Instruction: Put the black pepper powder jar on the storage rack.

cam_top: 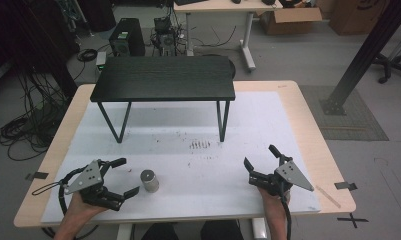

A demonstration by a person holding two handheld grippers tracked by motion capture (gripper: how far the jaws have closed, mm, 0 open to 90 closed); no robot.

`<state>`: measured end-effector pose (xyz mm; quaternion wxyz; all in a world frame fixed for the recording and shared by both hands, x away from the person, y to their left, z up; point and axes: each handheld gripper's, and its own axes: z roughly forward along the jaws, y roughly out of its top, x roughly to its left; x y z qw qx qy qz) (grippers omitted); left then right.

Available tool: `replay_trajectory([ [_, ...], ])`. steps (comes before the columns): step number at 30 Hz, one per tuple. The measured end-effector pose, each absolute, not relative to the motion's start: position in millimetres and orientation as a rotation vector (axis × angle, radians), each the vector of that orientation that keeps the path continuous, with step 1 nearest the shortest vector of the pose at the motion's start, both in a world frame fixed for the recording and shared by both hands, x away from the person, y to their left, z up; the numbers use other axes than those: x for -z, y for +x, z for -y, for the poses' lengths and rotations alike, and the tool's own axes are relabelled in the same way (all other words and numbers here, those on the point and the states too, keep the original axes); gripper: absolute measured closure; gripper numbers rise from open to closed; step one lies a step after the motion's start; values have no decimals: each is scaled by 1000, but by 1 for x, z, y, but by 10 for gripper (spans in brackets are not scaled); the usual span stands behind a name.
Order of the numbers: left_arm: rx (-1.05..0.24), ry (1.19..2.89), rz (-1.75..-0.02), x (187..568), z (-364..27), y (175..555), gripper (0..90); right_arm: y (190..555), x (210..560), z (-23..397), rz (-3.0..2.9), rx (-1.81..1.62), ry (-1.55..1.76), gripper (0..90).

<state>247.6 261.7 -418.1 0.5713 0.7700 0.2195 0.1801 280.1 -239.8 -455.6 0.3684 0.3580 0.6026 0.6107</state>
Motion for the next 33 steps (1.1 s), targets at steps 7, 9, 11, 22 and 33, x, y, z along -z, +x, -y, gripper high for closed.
replay_trajectory([
  [7,-392,1843,-532,427,-245,253,22,280,456,240,-1546,-1569,919,41],
  [9,-387,1846,-536,429,-242,255,25,280,456,240,-1546,-1570,919,41],
  [11,-375,1853,-542,431,-239,256,30,280,456,240,-1546,-1570,918,41],
  [22,-351,1901,-556,438,-233,260,130,280,456,240,-1545,-1569,917,40],
  [33,-334,1904,-560,440,-232,260,287,280,456,240,-1544,-1569,916,40],
])
